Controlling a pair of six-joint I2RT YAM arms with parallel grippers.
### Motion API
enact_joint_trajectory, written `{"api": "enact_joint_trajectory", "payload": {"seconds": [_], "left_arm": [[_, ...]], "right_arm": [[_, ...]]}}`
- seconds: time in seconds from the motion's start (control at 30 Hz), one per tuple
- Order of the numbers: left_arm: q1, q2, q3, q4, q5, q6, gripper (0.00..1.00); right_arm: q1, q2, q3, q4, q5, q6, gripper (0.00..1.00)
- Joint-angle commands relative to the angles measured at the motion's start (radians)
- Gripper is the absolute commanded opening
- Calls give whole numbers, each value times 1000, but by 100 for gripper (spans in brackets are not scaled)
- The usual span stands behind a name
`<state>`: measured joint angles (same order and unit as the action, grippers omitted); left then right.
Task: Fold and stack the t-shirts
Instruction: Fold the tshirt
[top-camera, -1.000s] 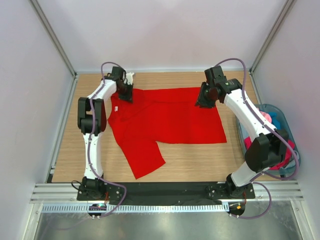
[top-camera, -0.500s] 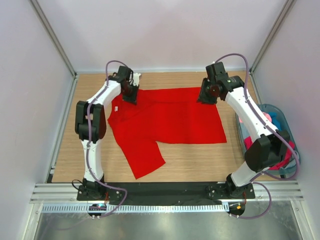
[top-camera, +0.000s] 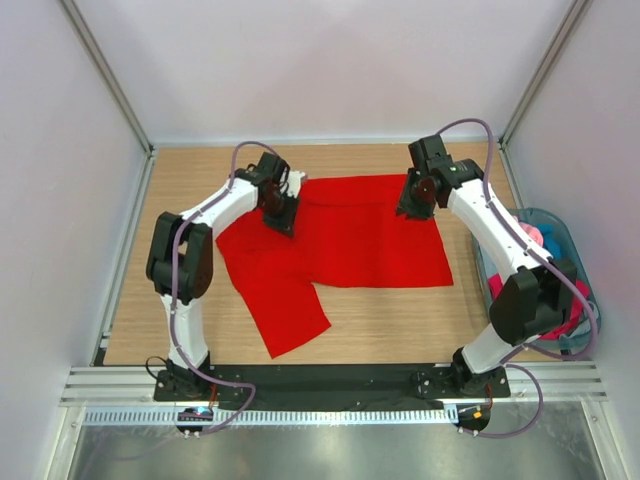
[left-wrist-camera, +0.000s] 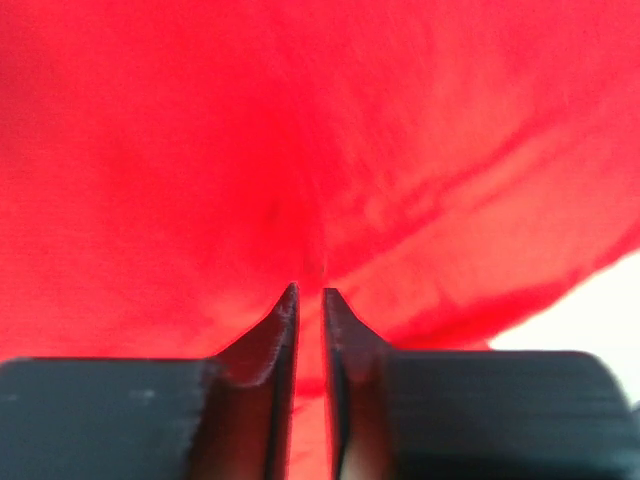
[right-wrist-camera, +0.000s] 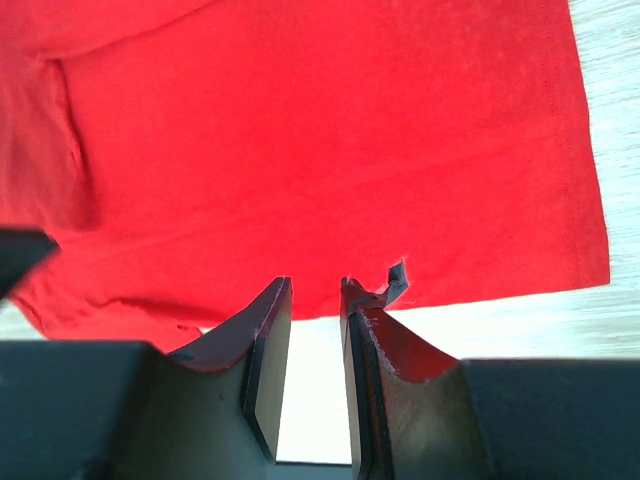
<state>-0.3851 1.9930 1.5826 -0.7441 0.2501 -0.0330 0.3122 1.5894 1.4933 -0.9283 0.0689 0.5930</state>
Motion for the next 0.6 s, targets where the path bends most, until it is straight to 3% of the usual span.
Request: {"api": "enact_joint_trajectory", "payload": {"seconds": [0.0,0.1,0.2,0.27,0.4,0.57], "left_arm": [[-6,-60,-44,-6,109,-34,23],[-3,-89,-35,21,152,-76,31],[37,-102,11,37,80,-131,35],[107,-73,48,-6,5,-185,35],[212,-23,73,-100,-21,-226,27],[278,-33,8,-63,-29,-281,31]], "right_arm": [[5,44,30,34,58,50,33],[5,130,90,65,39,76,33],[22,203,125,124,-38,99,33],[71,247,168,181,-57,97,34],[180,397,330,128,-75,103,36],[280,599,519,123,-86,126,36]]}}
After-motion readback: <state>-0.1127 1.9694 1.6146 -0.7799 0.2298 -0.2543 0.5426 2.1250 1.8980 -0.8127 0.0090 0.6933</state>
